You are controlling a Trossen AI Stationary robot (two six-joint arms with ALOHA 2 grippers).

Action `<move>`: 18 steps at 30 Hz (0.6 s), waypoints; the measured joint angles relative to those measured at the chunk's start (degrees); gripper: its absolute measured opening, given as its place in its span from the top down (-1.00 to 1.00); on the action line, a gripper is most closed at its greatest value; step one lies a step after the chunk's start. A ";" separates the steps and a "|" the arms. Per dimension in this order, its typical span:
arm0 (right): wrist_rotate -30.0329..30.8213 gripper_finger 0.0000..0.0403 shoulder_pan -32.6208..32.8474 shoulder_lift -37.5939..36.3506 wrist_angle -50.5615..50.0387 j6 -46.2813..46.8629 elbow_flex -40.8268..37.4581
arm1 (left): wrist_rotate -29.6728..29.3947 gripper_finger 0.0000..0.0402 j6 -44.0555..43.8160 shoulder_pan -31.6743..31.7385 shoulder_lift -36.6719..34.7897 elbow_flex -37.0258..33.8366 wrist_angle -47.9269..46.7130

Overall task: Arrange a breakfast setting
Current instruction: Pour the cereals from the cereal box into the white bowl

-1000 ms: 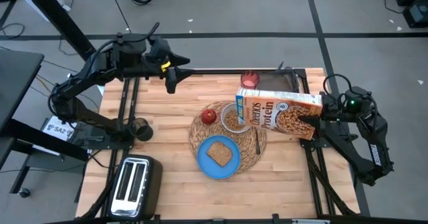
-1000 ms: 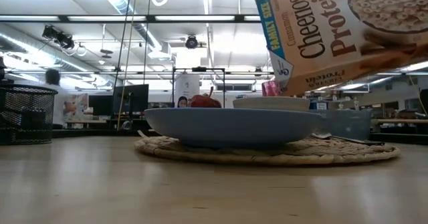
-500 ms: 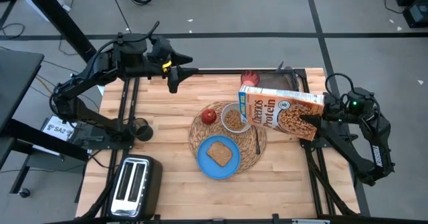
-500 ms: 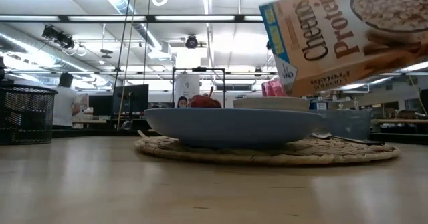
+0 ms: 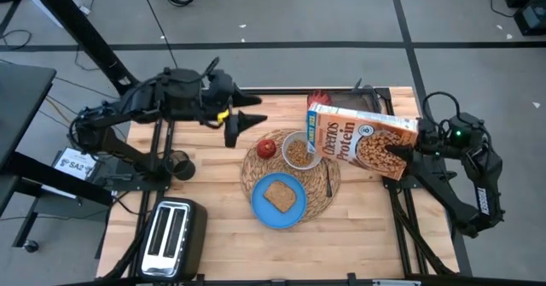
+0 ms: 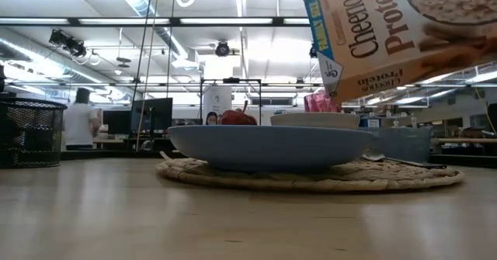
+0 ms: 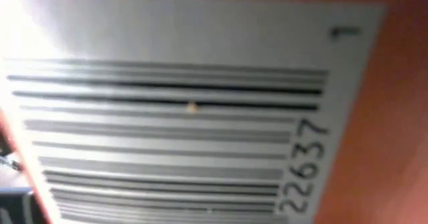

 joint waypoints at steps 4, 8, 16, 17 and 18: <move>-0.53 -0.20 -1.39 0.04 -0.05 -0.91 0.49 | -0.04 -0.26 0.37 -1.88 1.52 0.00 2.63; -3.08 -0.20 -2.55 0.46 0.47 -1.94 -0.62 | -0.06 -0.26 0.78 -2.29 3.04 0.02 3.86; -3.16 -0.20 -3.00 0.64 1.40 -4.85 -2.97 | -0.04 -0.26 0.31 -2.62 4.71 0.05 4.60; -2.83 -0.20 -3.00 0.66 0.93 -5.26 -3.42 | -0.04 -0.26 0.08 -2.66 4.83 0.11 4.76; -2.53 -0.20 -3.00 0.68 0.52 -5.68 -3.92 | 0.02 -0.26 0.06 -2.66 4.96 0.06 4.37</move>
